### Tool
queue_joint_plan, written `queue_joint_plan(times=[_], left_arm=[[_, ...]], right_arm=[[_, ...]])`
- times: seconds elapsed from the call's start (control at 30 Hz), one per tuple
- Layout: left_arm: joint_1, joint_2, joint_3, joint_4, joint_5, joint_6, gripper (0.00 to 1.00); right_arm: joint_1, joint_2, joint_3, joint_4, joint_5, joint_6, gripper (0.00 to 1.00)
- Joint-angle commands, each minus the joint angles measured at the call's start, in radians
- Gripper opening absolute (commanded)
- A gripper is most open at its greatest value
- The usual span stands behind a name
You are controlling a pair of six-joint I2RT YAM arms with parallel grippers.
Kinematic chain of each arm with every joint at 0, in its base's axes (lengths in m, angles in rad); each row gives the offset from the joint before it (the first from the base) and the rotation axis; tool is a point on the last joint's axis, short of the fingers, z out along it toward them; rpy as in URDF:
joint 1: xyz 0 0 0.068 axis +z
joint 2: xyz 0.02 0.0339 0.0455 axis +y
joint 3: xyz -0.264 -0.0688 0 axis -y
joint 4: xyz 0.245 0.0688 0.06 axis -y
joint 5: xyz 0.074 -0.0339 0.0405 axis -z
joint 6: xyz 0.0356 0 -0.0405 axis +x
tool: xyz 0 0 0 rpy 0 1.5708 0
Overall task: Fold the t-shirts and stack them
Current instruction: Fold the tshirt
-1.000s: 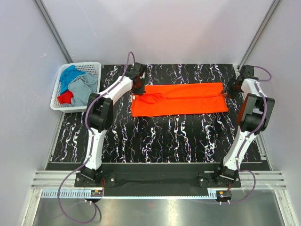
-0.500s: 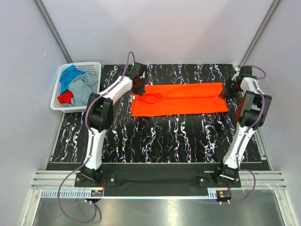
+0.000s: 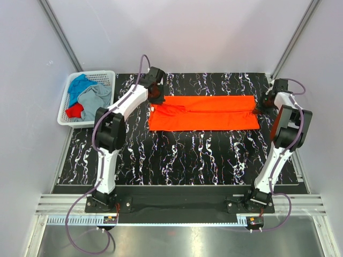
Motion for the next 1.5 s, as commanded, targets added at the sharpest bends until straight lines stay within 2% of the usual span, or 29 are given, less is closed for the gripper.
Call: queue_joint_plan(times=[0.0,0.2,0.37,0.47,0.73,0.87,0.93,0.97,1.03,1.07,1.1,1.17,1.27,1.3,1.4,1.43,1.47], left_arm=[[0.006,-0.102,0.013,0.010,0.034,-0.036,0.00],[-0.005,-0.131,0.007,0.021,0.039,-0.053,0.00],[-0.003,-0.119,0.005,0.091,0.069,-0.047,0.00],[0.006,-0.055,0.068,0.092,0.067,-0.029,0.00],[0.023,0.063,0.129,0.101,0.087,-0.010,0.00],[0.034,0.130,0.189,0.071,0.079,-0.007,0.00],[0.038,0.142,0.195,0.078,0.080,0.000,0.06],[0.040,0.143,0.201,0.082,0.074,0.002,0.10],[0.044,0.142,0.212,0.075,0.062,0.016,0.16],[0.044,0.139,0.224,0.068,0.056,0.020,0.20],[0.044,0.134,0.232,0.059,0.054,0.026,0.31],[0.044,0.102,0.237,0.036,-0.005,0.034,0.38],[0.044,0.010,0.166,0.051,-0.047,0.023,0.45],[0.044,-0.019,0.096,0.062,-0.047,0.017,0.45],[0.041,-0.131,-0.042,0.116,-0.012,-0.021,0.46],[0.035,-0.181,-0.153,0.169,0.042,-0.033,0.46],[0.032,-0.199,-0.197,0.192,0.057,-0.041,0.46]], right_arm=[[-0.012,-0.118,-0.058,0.107,0.025,0.060,0.00],[-0.012,-0.190,-0.112,0.141,0.017,0.116,0.00],[-0.012,-0.196,-0.136,0.143,0.121,0.139,0.00],[-0.013,-0.175,-0.133,0.149,0.164,0.154,0.00],[-0.013,-0.103,-0.101,0.166,0.135,0.140,0.00],[-0.013,-0.072,-0.058,0.146,0.110,0.143,0.06],[-0.013,-0.074,-0.046,0.133,0.114,0.149,0.12],[-0.013,-0.080,-0.037,0.129,0.117,0.151,0.22],[-0.012,-0.110,-0.034,0.107,0.130,0.163,0.31],[-0.012,-0.123,-0.023,0.091,0.140,0.169,0.36],[-0.010,-0.136,-0.017,0.071,0.152,0.186,0.38],[-0.004,-0.167,0.003,0.011,0.146,0.191,0.43],[0.008,-0.173,0.025,-0.090,0.141,0.200,0.41],[0.014,-0.170,0.022,-0.107,0.129,0.202,0.36],[0.017,-0.172,-0.029,-0.121,0.098,0.209,0.26],[0.017,-0.175,-0.067,-0.102,0.094,0.211,0.25],[0.017,-0.173,-0.081,-0.089,0.092,0.215,0.24]])
